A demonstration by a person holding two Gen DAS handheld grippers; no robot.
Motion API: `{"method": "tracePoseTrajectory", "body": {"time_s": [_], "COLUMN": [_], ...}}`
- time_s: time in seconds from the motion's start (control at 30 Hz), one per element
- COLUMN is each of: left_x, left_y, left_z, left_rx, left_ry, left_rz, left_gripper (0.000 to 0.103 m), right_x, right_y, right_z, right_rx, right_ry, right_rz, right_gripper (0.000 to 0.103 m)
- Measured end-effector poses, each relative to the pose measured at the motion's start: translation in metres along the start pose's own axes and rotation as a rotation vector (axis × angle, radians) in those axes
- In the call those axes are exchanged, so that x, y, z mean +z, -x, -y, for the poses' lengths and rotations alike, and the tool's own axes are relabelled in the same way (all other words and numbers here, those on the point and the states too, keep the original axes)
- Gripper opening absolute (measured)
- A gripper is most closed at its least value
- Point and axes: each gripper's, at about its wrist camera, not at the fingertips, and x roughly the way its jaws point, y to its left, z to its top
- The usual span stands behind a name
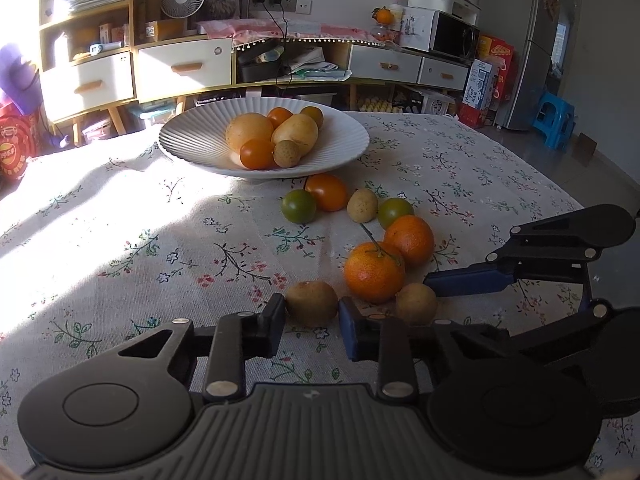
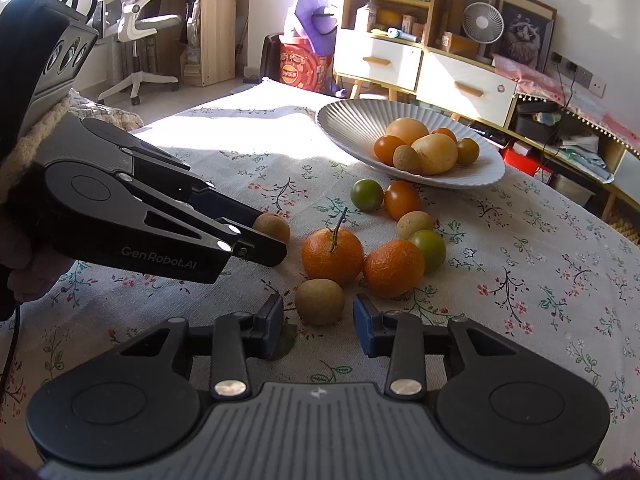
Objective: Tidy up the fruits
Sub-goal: 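Grasp a brown kiwi with the left gripper while the right gripper grasps another kiwi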
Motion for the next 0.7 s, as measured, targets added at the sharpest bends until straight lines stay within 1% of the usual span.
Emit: {"method": "tracePoseTrajectory", "body": {"time_s": [0.23, 0.4, 0.7], "left_x": [0.0007, 0.0024, 0.0083], "left_y": [0.0002, 0.0003, 0.0031], "left_z": [-0.0004, -0.0016, -0.0072], "left_rx": [0.001, 0.001, 0.007], "left_ry": [0.007, 0.016, 0.053], "left_rz": [-0.004, -0.007, 0.002], "left_gripper": [0.015, 0.015, 0.014], "right_x": [0.0022, 0.0036, 0.0090], "right_y": [-0.0010, -0.0003, 0.0073], "right_z": [0.0002, -0.0008, -0.0018], "right_rx": [-0.001, 0.012, 0.026], "right_ry": [0.002, 0.000, 0.008], "right_rz": [0.003, 0.004, 0.037], "right_gripper": [0.025, 0.024, 0.024]}}
